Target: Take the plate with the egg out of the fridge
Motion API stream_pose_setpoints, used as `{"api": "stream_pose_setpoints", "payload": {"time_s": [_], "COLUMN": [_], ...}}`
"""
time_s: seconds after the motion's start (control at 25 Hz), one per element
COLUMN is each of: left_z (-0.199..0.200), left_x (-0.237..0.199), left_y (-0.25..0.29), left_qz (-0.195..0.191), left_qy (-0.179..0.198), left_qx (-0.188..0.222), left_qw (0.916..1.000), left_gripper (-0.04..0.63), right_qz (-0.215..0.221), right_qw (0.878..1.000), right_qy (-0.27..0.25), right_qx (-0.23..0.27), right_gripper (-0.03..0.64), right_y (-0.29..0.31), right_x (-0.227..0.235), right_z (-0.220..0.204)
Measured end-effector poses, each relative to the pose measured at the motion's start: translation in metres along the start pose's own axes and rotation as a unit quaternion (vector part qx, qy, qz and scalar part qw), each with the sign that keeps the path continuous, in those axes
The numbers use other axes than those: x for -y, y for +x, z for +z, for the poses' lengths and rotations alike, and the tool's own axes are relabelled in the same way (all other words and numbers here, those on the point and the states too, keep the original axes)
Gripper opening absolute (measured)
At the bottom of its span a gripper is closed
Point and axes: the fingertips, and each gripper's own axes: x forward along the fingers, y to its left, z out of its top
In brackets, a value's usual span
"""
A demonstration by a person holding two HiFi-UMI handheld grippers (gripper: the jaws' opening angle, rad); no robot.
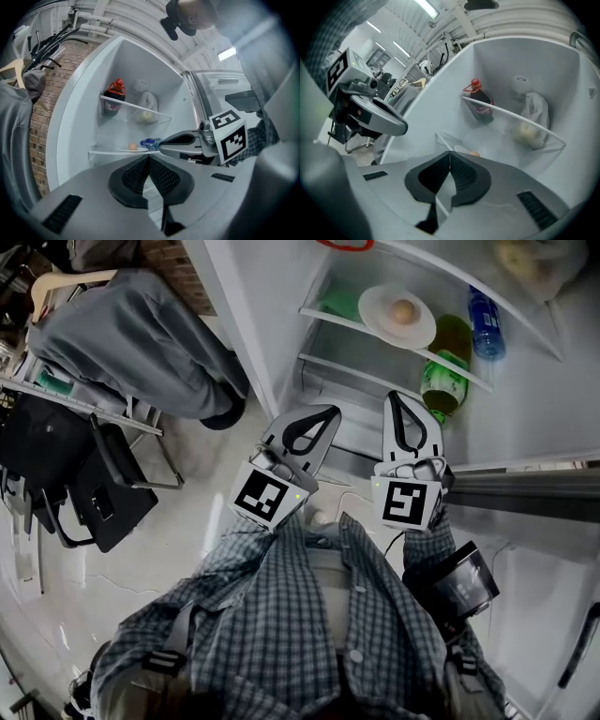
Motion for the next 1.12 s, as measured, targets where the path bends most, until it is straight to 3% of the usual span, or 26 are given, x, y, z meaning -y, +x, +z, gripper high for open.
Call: {"api": "stream_pose_setpoints", "payload": {"time_s": [0.2, 0.48, 0.56, 0.68, 1.12], "left_z": [0.000, 0.000, 0.000, -0.001, -0.002], "left_x": [-0.016, -0.027, -0.028, -0.032, -0.039], "left_y": [0.002, 0.000, -0.002, -0.004, -0.009], "left_qz": [0.007, -0.003, -0.005, -0.003, -0.002], "left_qy": [0.001, 0.003, 0.003, -0.001, -0.013], "left_qx": [0.003, 0.004, 0.003, 0.000, 0.001], "left_qw": [1.0000, 1.0000, 1.0000, 1.0000, 0.9999], "left_gripper": [0.006, 0.006, 0.006, 0.006, 0.006], "right_qz": [0.007, 0.009, 0.006, 0.007, -0.017], "right_qw": [0.996, 0.980, 0.975, 0.968, 0.935], "right_qy": [-0.077, -0.173, -0.192, -0.211, -0.306], "right_qx": [-0.042, -0.097, -0.111, -0.134, -0.178], "right_gripper": [0.006, 0.008, 0.009, 0.067, 0.070], "right_y": [0.036, 0.074, 0.081, 0.091, 0.111], "right_x": [0.006, 0.012, 0.016, 0.022, 0.030], "right_z": [-0.010, -0.022, -0.026, -0.031, -0.046]}}
